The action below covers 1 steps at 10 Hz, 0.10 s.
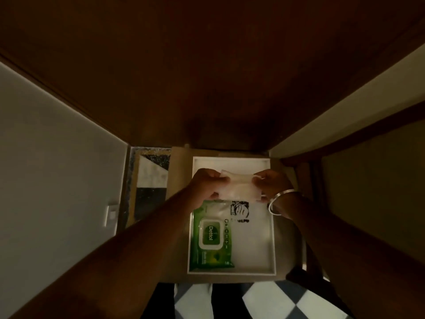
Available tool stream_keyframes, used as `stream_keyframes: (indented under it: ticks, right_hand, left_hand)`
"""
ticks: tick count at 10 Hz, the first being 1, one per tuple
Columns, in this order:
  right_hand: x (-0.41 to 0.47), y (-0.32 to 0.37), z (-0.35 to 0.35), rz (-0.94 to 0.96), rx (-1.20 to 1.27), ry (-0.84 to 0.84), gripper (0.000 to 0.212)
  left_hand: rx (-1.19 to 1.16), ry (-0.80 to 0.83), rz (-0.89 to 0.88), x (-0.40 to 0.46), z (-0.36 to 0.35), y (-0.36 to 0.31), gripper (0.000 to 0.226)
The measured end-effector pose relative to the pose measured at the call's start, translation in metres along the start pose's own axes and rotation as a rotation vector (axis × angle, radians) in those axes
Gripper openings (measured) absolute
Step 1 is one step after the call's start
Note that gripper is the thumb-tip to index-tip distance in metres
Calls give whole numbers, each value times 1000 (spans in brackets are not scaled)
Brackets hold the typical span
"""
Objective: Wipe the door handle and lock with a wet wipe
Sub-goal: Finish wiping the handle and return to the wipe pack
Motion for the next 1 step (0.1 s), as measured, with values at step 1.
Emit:
stream_keyframes:
  ticks: [1]
  right_hand:
    - [31,-18,1,7,-177,-145,19]
  left_hand:
    - [119,-28,54,29,3,19,16]
Point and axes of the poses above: each hand's wrist, its own x-axis towards the middle knuckle, its own z-axis out of the back of the hand, y = z × x, the point moved 4 cm from there along x, towards the middle knuckle, and after that the axes turned 14 degrees about y, right-handed, at the moved point
